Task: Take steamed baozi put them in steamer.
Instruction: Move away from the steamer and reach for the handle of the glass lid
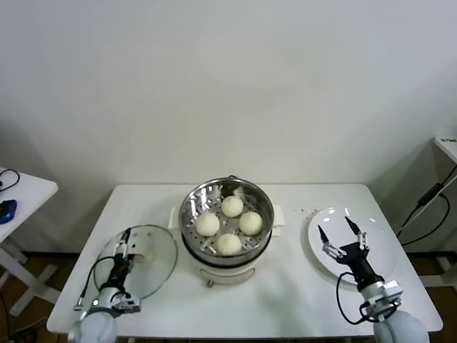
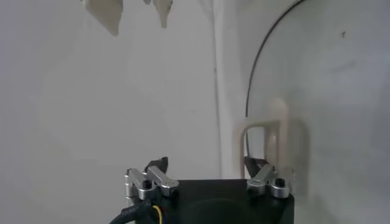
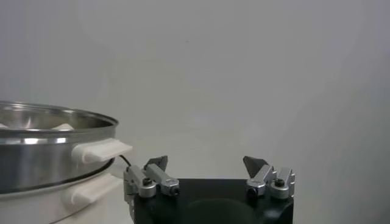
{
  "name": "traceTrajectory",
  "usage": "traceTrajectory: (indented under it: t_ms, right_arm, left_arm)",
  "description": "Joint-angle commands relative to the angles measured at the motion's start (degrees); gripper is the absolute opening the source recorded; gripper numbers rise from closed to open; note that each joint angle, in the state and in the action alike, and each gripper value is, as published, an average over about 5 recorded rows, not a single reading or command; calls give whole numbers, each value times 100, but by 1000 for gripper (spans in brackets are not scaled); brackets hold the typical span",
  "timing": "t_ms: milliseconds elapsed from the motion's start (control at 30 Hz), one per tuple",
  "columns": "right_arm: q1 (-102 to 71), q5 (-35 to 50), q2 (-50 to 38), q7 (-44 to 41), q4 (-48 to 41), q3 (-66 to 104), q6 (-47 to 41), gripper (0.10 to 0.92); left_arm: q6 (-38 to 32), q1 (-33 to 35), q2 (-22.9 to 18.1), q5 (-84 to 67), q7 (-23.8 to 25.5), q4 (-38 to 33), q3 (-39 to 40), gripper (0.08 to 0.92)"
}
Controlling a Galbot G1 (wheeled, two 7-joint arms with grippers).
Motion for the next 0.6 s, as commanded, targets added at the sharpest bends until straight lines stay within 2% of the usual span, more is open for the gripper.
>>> traceTrajectory:
  t_ms: [33, 600]
  right_arm:
    - [15, -34, 21, -6, -14, -5, 2, 823]
    - [89, -91, 92, -34, -107, -2, 21, 823]
  left_arm:
    - [-40, -47, -16, -111, -98, 162, -14, 729]
    - [12, -1, -49, -230, -193, 184, 14, 244]
